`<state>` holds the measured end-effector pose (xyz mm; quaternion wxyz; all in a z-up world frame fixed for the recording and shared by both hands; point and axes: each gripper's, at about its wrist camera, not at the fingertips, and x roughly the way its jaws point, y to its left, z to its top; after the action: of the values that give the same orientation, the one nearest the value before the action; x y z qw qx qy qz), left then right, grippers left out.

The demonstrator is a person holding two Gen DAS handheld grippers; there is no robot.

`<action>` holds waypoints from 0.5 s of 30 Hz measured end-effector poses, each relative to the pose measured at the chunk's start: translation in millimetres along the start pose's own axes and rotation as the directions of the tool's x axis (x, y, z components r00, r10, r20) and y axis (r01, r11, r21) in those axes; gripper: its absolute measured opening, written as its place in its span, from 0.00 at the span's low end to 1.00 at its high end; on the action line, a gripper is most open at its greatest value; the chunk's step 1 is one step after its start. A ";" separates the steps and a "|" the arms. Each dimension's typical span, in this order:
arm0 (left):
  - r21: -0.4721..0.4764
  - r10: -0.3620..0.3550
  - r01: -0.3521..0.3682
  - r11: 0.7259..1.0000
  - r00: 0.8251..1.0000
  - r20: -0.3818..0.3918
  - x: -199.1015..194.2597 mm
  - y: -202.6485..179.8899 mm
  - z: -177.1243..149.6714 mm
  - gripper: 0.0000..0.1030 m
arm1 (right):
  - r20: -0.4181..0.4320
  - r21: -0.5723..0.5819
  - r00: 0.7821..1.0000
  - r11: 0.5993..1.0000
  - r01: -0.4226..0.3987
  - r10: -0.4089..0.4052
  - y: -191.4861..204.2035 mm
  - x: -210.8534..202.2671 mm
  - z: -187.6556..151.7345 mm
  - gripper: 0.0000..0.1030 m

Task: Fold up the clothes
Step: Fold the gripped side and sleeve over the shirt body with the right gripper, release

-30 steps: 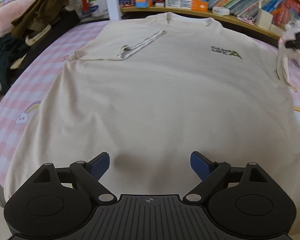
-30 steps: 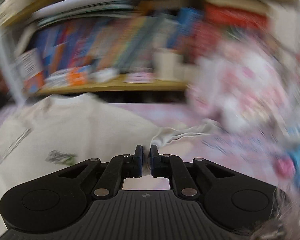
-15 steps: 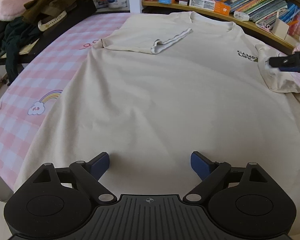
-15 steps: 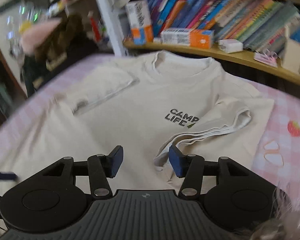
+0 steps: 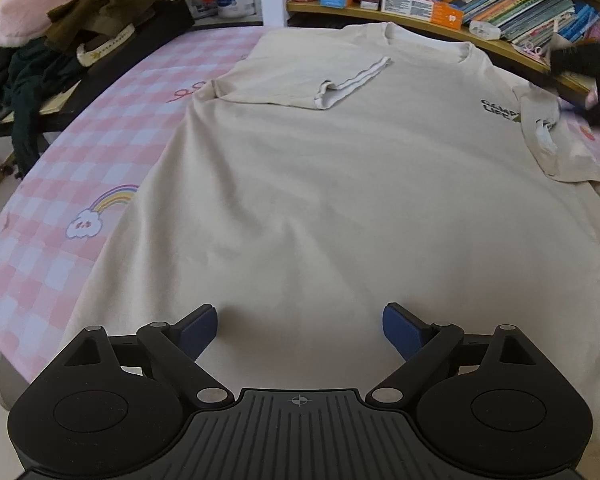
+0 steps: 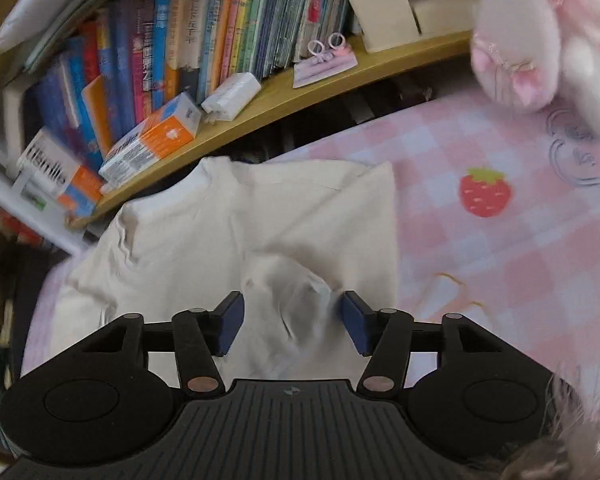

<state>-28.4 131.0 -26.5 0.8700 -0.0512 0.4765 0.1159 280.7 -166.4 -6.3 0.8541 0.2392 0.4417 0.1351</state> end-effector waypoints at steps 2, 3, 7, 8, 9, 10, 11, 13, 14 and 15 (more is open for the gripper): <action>-0.004 0.003 -0.003 1.000 1.000 0.000 0.0 0.8 0.6 0.89 | 0.041 -0.088 0.969 0.967 -0.238 0.242 23.0 -13.1 3.5 0.47; -0.006 0.004 -0.004 1.000 1.000 0.000 0.1 1.2 0.8 0.89 | 0.065 -0.112 0.936 0.935 -0.337 0.346 30.8 -22.1 4.3 0.47; -0.008 0.007 -0.007 1.000 1.000 0.002 0.0 2.6 1.2 0.89 | 0.093 -0.096 0.965 0.967 -0.236 0.245 27.9 -32.7 -1.0 0.50; -0.004 0.006 -0.006 1.000 1.000 0.002 0.8 1.5 0.8 0.89 | 0.079 -0.115 0.981 0.979 -0.168 0.178 26.9 -32.1 -5.8 0.49; -0.004 0.005 -0.005 1.000 1.000 -0.001 1.9 0.7 0.5 0.89 | 0.066 -0.134 0.992 0.986 -0.100 0.109 25.9 -31.5 -10.7 0.48; -0.005 0.003 -0.003 1.000 1.000 -0.005 3.0 0.0 0.7 0.90 | 0.053 -0.172 0.995 0.983 -0.069 0.079 29.0 -32.3 -19.4 0.48; -0.006 0.001 -0.001 1.000 1.000 -0.005 3.4 -0.7 1.2 0.90 | 0.035 -0.223 0.997 0.973 -0.065 0.074 35.3 -34.8 -30.3 0.48; -0.005 0.000 0.000 1.000 1.000 -0.003 3.4 -2.2 2.7 0.90 | 0.000 -0.351 0.998 0.934 -0.057 0.060 53.4 -38.1 -57.9 0.48; -0.004 0.000 0.000 1.000 1.000 0.002 2.6 -2.8 3.4 0.90 | -0.012 -0.422 0.999 0.905 -0.046 0.046 63.7 -40.3 -73.3 0.48; -0.003 0.001 -0.001 1.000 1.000 0.006 1.7 -3.5 4.0 0.90 | -0.019 -0.496 1.000 0.868 -0.031 0.025 72.8 -40.0 -89.2 0.48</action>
<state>-23.4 128.7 -25.8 0.8714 -0.0518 0.4737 0.1170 183.3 -96.5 15.5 0.8821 0.0173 0.3936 0.2580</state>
